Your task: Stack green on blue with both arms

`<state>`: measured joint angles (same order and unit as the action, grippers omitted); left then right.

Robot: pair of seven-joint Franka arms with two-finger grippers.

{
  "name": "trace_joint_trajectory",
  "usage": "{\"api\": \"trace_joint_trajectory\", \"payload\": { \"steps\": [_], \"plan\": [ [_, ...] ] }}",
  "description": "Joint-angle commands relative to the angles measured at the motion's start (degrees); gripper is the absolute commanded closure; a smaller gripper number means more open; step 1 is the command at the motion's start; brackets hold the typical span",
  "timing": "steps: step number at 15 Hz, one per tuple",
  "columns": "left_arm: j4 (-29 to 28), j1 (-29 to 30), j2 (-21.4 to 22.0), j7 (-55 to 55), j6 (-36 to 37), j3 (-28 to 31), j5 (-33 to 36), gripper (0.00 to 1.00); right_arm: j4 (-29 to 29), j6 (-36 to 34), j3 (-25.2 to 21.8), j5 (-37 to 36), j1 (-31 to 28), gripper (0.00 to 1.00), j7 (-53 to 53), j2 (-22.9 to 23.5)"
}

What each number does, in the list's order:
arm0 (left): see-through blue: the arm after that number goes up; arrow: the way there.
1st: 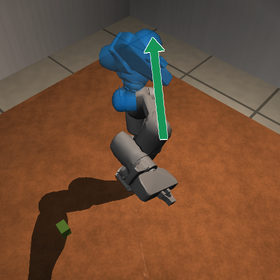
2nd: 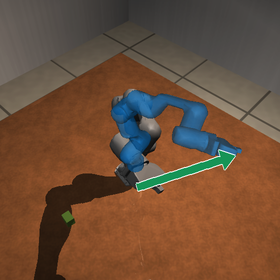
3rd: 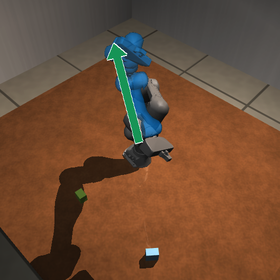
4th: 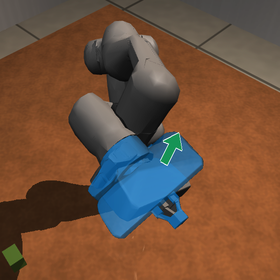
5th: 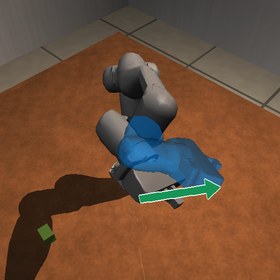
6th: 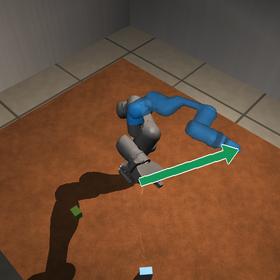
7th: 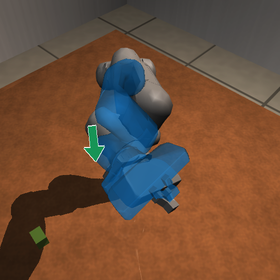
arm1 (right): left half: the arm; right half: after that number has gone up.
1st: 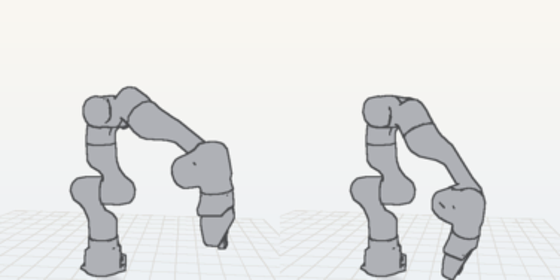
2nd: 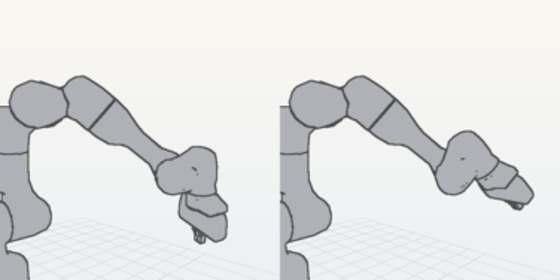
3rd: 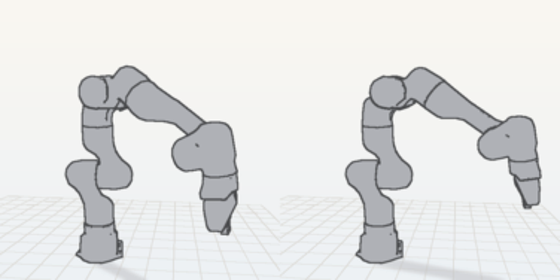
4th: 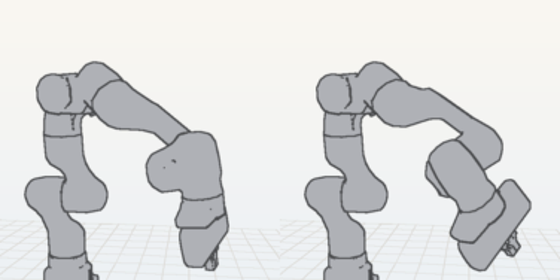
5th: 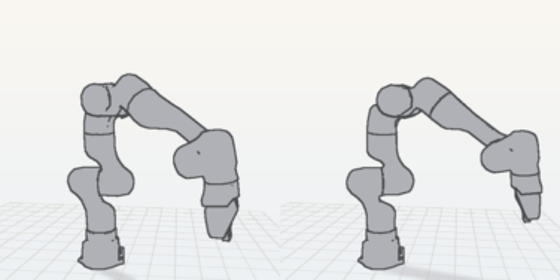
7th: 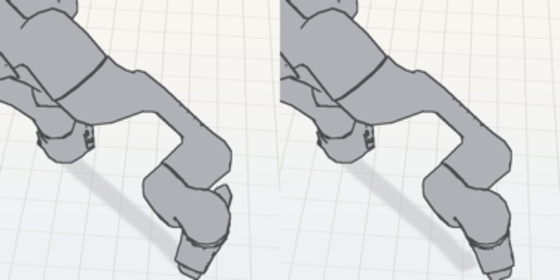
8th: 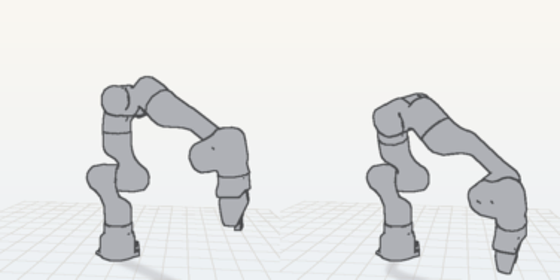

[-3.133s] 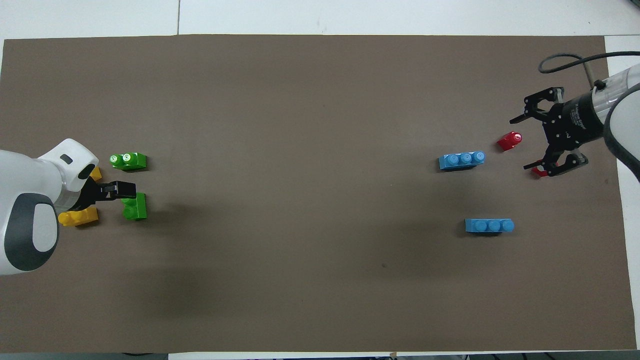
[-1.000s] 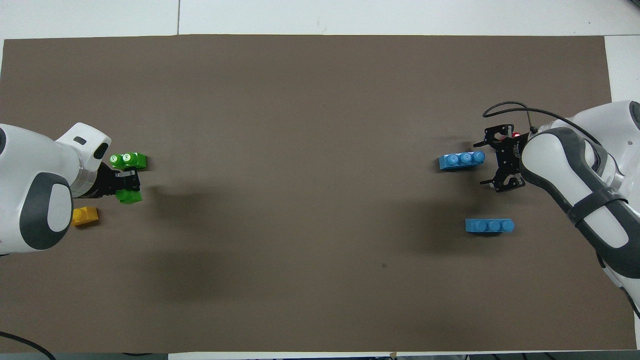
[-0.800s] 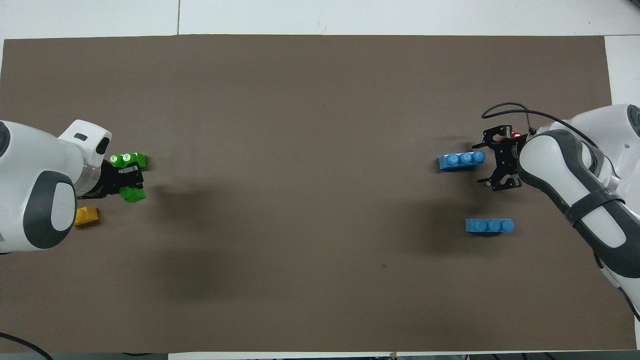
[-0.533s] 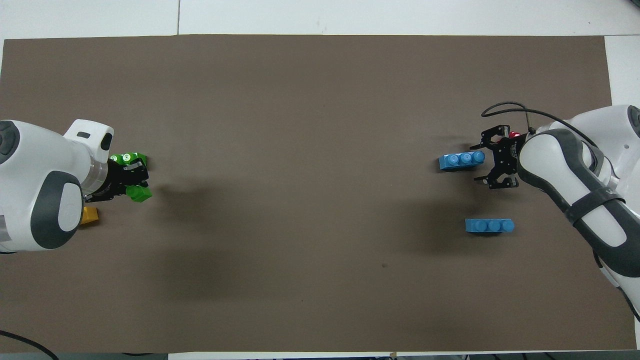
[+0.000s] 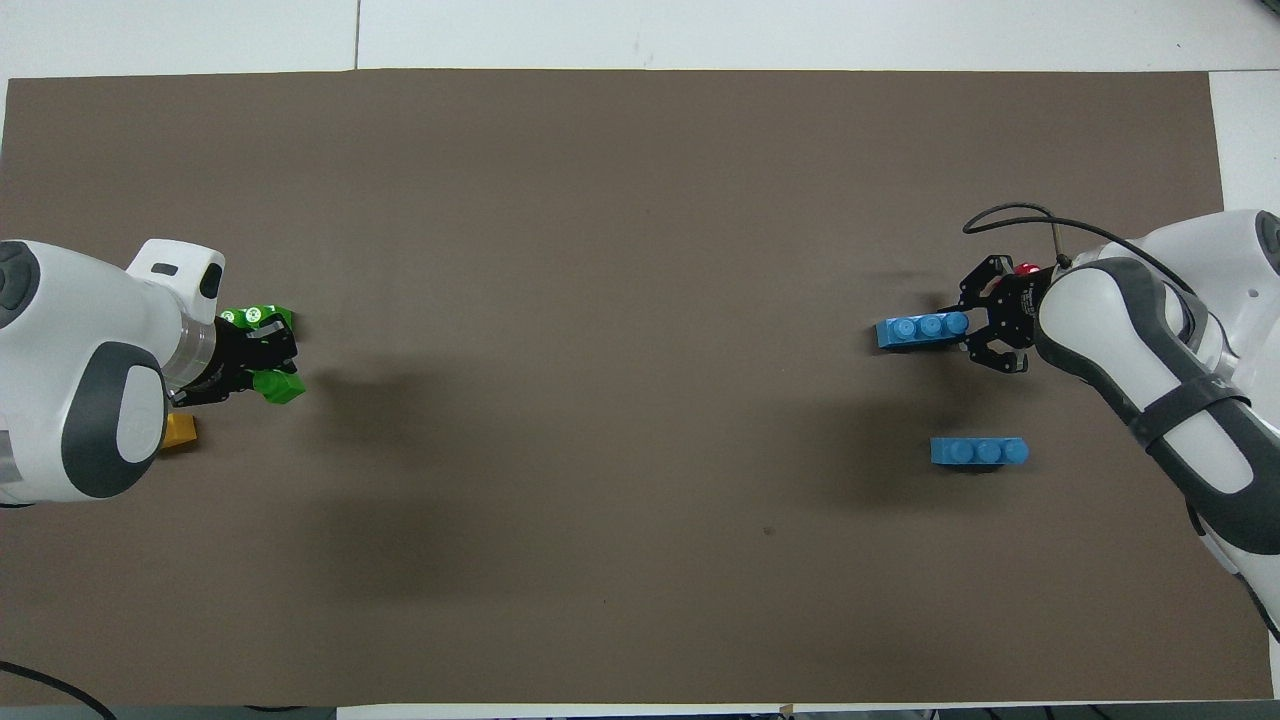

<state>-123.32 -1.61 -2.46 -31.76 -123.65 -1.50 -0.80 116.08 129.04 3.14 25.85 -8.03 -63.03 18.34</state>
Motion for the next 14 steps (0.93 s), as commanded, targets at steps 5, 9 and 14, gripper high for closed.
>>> {"api": "trace_joint_trajectory", "payload": {
  "steps": [5,9,14],
  "plan": [
    [2.4,-1.4,0.0,-5.8,2.2,0.4,-3.0,1.0,-3.9,-1.5,0.4,4.6,0.3,1.0,3.3,0.5],
    [3.0,-3.0,-0.3,-17.1,1.9,0.4,-3.6,1.0,-7.7,-4.2,0.4,5.6,6.4,1.0,-7.1,-0.3],
    [4.5,-4.3,-0.7,-25.5,1.5,0.4,-5.2,1.0,-9.0,-0.3,0.5,5.6,18.4,1.0,-20.3,-0.2]
  ]
}}
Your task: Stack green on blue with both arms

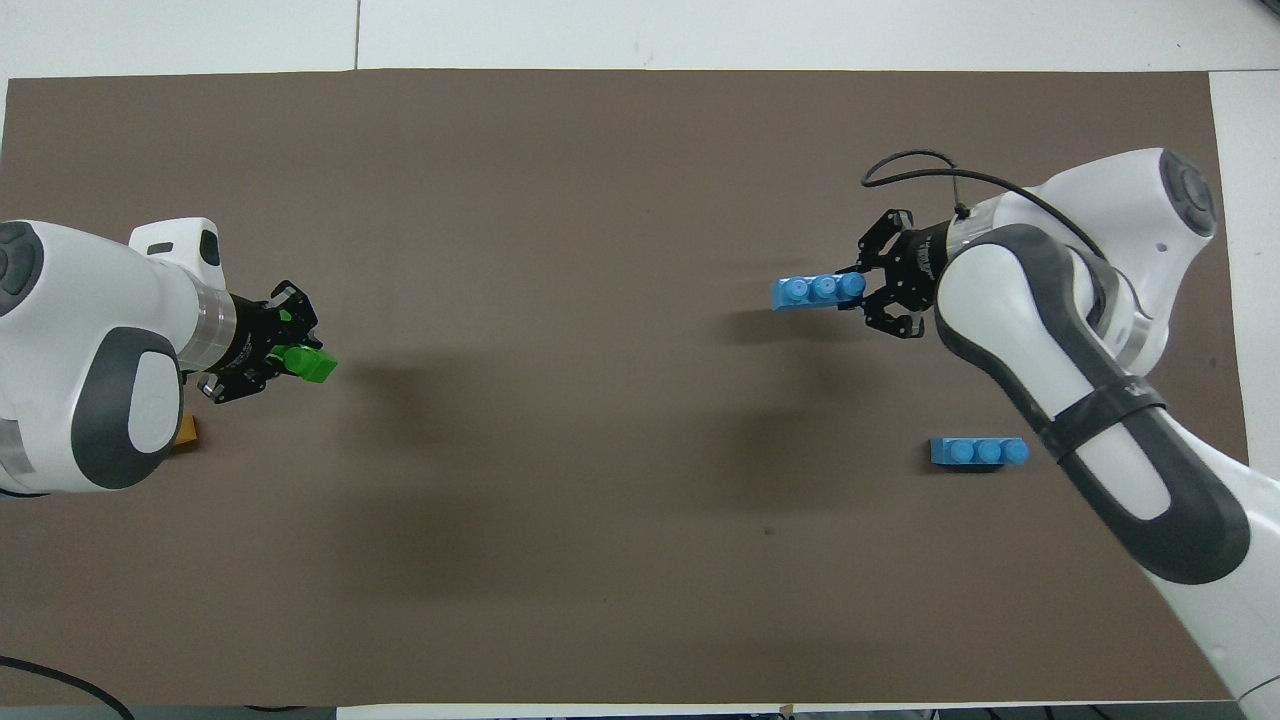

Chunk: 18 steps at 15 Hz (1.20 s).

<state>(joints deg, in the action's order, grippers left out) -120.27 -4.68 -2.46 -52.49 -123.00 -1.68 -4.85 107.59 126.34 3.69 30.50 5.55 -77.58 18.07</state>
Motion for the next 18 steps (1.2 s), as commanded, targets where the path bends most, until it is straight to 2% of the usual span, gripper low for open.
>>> {"api": "trace_joint_trajectory", "payload": {
  "steps": [1,4,8,10,18],
  "plan": [
    [1.5,-1.5,-0.7,-7.5,0.7,0.5,-1.2,1.0,-0.5,3.8,-0.1,1.0,7.9,1.0,-9.3,0.0],
    [1.7,-3.2,-0.8,-13.8,0.1,0.5,-1.2,1.0,0.4,9.4,-0.1,1.0,14.6,1.0,-17.6,0.1],
    [2.8,-3.7,-1.4,-19.9,0.0,0.5,-1.2,1.0,3.8,15.1,-0.1,1.0,19.2,1.0,-20.8,0.4],
    [3.2,-4.5,-1.5,-23.2,0.2,0.5,-1.2,1.0,5.5,18.5,-0.1,1.0,20.7,1.0,-20.7,0.9],
    [7.5,-10.1,-2.9,-42.8,1.1,0.6,-0.6,1.0,7.1,23.8,-0.1,1.0,22.7,1.0,-20.7,3.5]
  ]
}}
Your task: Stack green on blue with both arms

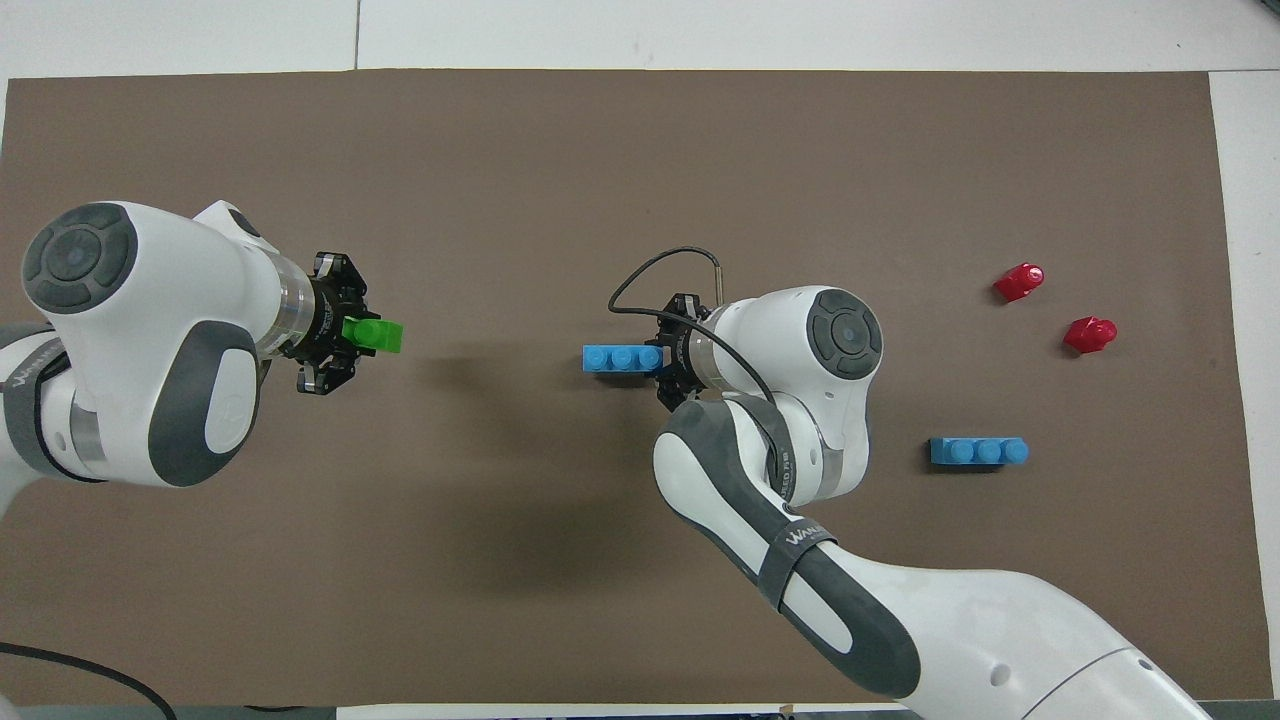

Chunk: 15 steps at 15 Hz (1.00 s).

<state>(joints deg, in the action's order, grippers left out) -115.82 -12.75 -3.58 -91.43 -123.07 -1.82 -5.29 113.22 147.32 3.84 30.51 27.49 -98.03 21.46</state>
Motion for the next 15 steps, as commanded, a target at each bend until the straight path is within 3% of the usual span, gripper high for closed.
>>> {"api": "trace_joint_trajectory", "payload": {
  "steps": [1,10,15],
  "plan": [
    [3.3,-3.4,-2.0,-5.8,1.1,0.9,-0.1,1.0,1.5,3.4,-0.2,1.1,0.8,1.0,-0.3,0.6],
    [12.7,-13.0,-9.9,-29.1,1.4,0.8,2.6,1.0,3.7,6.4,-0.2,1.1,1.9,1.0,-0.6,1.3],
    [19.2,-19.4,-17.3,-40.0,2.9,0.8,5.1,1.0,3.7,6.4,-0.2,1.2,1.9,1.0,-0.5,1.3]
  ]
}}
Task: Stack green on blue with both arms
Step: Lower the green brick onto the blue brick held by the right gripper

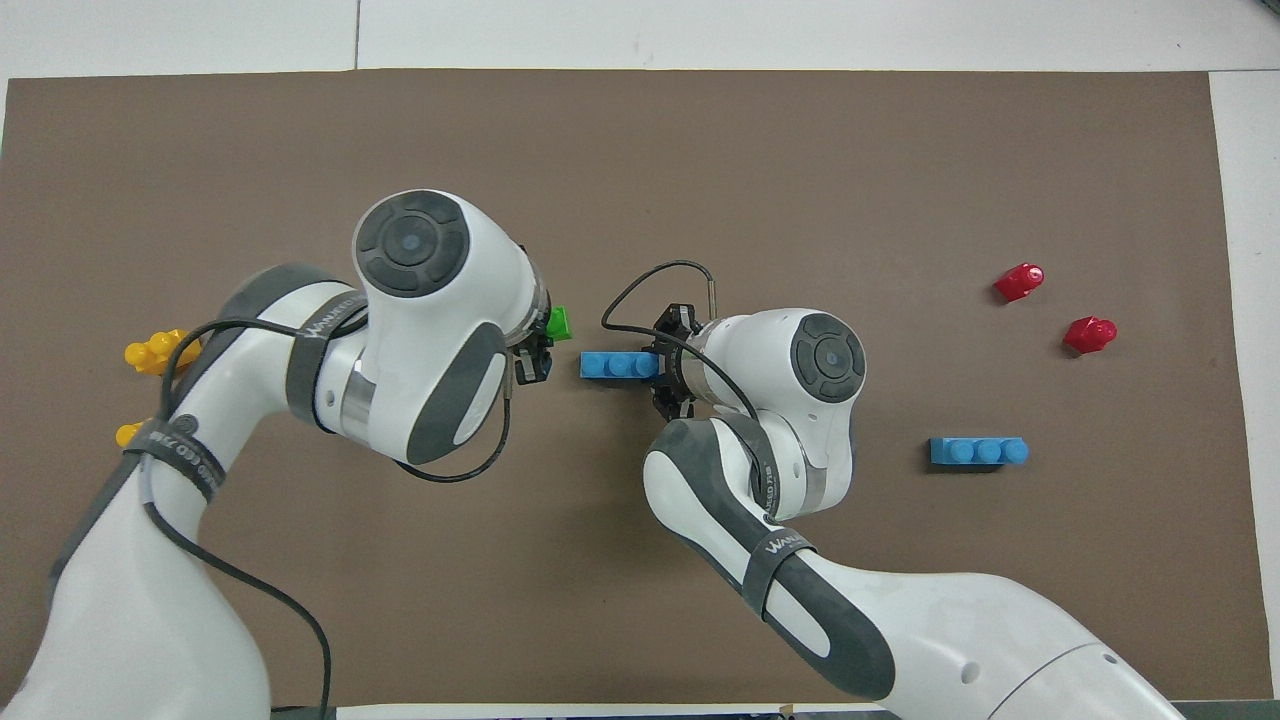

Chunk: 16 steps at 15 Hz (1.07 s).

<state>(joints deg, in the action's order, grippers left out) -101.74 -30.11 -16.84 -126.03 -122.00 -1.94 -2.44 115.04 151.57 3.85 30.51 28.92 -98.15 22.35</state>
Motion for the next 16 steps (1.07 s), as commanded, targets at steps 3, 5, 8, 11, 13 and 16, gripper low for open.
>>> {"api": "trace_joint_trajectory", "payload": {
  "steps": [3,5,8,11,13,16],
  "plan": [
    [5.2,-2.3,-4.2,-8.4,1.2,0.9,2.6,1.0,1.9,2.1,-0.2,1.1,0.4,1.0,-0.3,0.4],
    [5.0,-2.9,-4.2,-8.3,-0.7,0.9,3.2,1.0,1.9,2.1,-0.2,1.1,0.3,1.0,-0.2,0.4],
    [3.9,-3.9,-4.2,-8.2,-1.4,0.7,3.1,1.0,1.9,2.1,-0.2,1.1,0.1,1.0,-0.1,0.4],
    [1.8,-4.7,-3.8,-7.5,-3.2,0.7,3.2,1.0,1.8,2.1,-0.2,1.2,0.0,1.0,-0.1,0.4],
    [0.3,-5.2,-3.4,-7.3,-3.2,0.7,3.2,1.0,1.9,2.1,-0.2,1.1,0.0,1.0,-0.1,0.4],
    [-0.7,-5.0,-2.9,-4.2,-2.5,0.6,3.1,1.0,1.8,2.1,-0.2,1.1,0.0,1.0,-0.1,0.4]
  ]
}}
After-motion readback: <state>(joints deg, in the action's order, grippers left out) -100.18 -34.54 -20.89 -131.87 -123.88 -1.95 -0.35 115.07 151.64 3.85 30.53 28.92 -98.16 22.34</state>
